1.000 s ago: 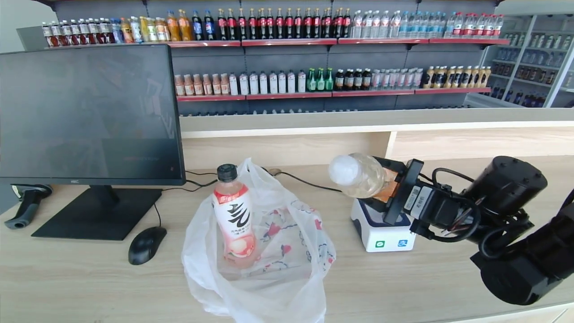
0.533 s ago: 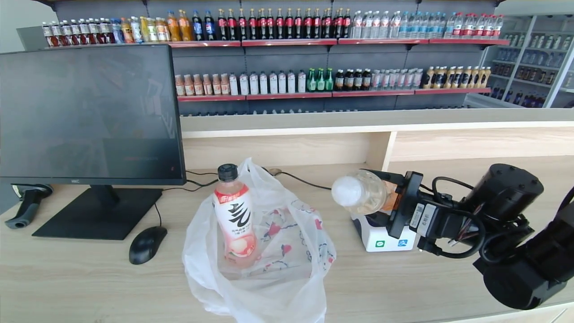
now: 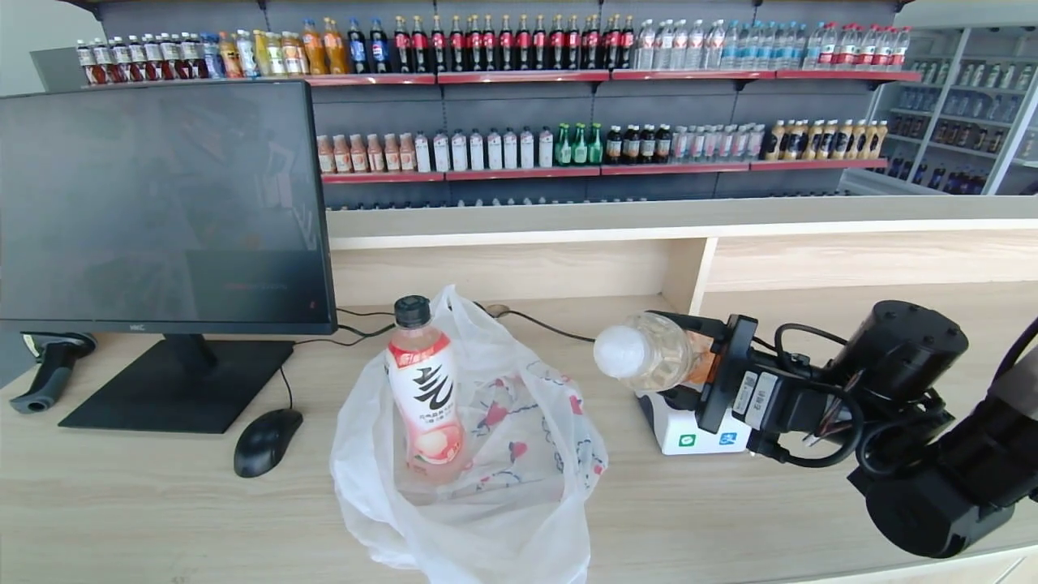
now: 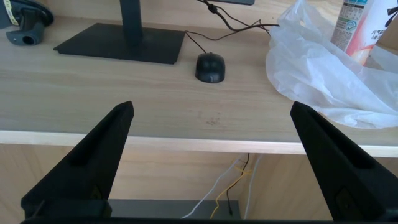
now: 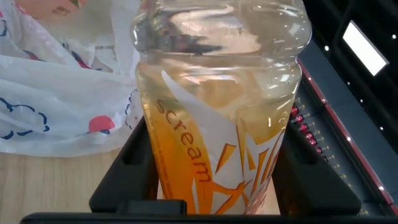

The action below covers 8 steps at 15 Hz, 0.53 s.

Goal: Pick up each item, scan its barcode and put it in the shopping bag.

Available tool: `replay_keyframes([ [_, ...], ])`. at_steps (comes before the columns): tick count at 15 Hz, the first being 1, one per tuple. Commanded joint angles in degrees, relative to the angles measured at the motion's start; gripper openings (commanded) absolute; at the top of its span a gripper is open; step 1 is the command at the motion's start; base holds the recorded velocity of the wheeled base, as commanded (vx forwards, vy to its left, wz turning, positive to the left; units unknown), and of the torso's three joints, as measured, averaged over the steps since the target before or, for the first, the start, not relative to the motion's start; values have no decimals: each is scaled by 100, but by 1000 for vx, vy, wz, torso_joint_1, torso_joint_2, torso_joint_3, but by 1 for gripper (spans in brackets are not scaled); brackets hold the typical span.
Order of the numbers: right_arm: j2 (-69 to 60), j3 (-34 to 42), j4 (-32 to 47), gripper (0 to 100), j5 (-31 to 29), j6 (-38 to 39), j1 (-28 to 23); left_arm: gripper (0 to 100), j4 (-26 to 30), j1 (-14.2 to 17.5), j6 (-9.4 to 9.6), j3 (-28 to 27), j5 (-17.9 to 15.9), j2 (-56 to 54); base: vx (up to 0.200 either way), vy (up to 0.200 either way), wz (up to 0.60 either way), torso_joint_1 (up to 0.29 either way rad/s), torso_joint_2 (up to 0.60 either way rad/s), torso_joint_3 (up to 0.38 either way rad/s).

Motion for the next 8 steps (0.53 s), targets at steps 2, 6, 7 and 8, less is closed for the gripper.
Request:
replay_keyframes([
  [2,64,-102,2,0,0,-4,4,100,-4,2,-4,0,4,-2,0,0,0,0,0,0],
  [6,81,-146,2,0,0,14,4,100,-4,2,-4,0,4,-2,0,0,0,0,0,0],
  [7,81,-119,2,0,0,14,4,100,-4,2,-4,0,4,-2,0,0,0,0,0,0],
  [8,81,-137,2,0,0,23,-4,100,-4,2,-4,0,4,-2,0,0,0,0,0,0],
])
